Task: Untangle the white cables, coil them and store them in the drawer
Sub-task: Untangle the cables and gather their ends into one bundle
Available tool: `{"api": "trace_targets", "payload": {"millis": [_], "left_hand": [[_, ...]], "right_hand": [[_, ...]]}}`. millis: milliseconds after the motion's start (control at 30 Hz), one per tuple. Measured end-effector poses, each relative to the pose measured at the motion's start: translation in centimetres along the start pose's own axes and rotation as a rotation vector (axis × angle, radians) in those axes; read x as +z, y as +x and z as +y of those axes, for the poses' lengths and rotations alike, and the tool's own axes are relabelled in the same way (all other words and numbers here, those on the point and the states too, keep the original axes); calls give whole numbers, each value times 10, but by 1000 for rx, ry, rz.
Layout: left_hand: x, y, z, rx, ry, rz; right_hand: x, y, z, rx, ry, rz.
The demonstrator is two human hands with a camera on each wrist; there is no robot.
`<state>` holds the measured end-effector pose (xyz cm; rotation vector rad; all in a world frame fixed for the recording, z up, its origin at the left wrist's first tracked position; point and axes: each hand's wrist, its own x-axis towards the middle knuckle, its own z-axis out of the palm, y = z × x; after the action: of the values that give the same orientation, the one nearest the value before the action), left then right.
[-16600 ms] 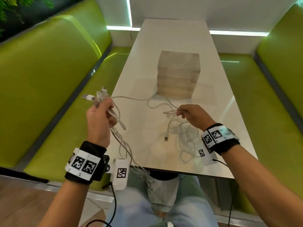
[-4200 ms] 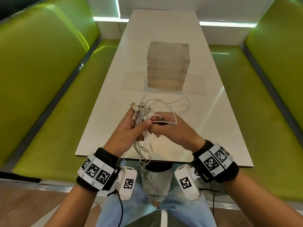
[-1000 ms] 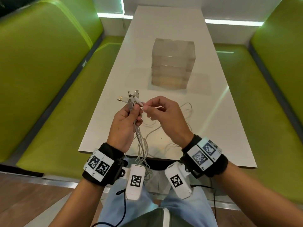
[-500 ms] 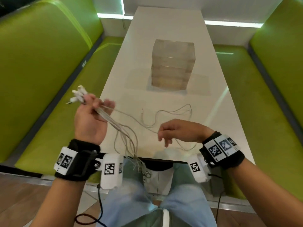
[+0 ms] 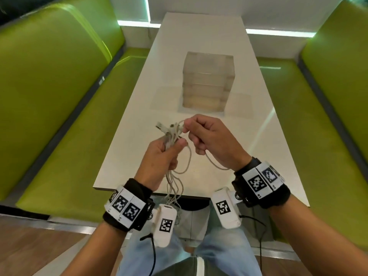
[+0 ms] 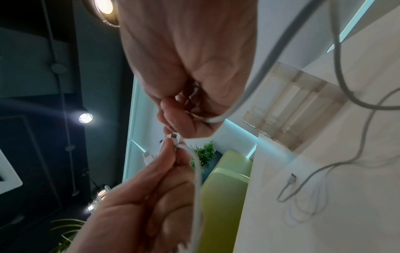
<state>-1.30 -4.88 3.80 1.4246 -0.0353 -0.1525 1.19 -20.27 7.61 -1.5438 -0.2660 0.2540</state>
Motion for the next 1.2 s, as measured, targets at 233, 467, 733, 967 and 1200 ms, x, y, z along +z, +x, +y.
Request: {"api": "trace_targets", "payload": {"millis": [233, 467, 733, 967, 1200], "left_hand": [[-38, 17, 22, 44, -452, 399], [-51, 17, 14, 82, -156, 373], [-7, -9, 0, 42, 34, -92], [-23, -7, 7, 27, 112, 55], [-71, 7, 18, 92, -199, 518]], "right_hand": [[-14, -17, 18, 154, -356, -258], [-21, -28, 0, 133, -562, -516], [-16, -7, -14, -13, -523, -323], [-25, -6, -4, 86, -531, -284], [-44, -23, 9, 242, -597, -351]]}}
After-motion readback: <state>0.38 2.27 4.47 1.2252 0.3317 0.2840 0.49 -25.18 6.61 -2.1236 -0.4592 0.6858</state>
